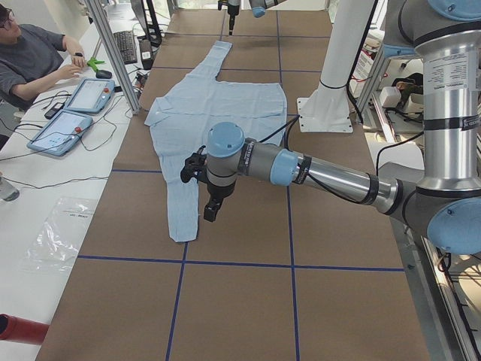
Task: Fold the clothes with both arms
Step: 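Move the right gripper toward the cuff of the sleeve nearest it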
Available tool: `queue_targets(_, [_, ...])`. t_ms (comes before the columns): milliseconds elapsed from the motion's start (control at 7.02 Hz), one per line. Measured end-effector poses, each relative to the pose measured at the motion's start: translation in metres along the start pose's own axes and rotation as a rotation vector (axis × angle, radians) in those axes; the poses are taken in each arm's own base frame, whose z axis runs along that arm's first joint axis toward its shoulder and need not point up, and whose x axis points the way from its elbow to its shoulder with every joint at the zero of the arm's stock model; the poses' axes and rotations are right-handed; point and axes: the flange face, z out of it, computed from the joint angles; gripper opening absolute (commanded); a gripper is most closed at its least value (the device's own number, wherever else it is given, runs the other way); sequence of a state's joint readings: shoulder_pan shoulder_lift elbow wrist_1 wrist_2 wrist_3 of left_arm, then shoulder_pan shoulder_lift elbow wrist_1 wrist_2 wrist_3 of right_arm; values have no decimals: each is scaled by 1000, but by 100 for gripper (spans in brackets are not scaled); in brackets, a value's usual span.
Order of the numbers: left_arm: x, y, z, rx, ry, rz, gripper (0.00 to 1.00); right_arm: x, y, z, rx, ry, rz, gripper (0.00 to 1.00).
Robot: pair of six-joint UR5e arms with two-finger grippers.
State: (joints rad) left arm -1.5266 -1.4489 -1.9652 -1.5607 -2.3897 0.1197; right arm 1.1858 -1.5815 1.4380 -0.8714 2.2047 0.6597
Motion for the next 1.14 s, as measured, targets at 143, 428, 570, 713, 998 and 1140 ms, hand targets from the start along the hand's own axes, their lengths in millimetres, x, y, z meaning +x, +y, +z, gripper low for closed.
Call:
queue_targets(143, [-1,1,0,-1,0,-2,100,-5,0,18,-1,6,5,89])
queue_targets(428, [-2,3,2,-5,-1,-6,100,-8,1,38,-16,16,6,54])
queue_targets(570, [-3,4,2,-6,-1,-8,100,-10,-1,41,-19,18,6,39])
queue_targets(713, [-3,5,3,-8,-1,-9,100,-12,-5,43,-20,17,7,33])
queue_targets(998, [-4,5,4,-9,0,-11,100,-18,-15,49,-21,16,6,14])
queue_targets(1140, [-5,6,4,-11,0,-12,100,-20,-19,50,-21,15,6,0])
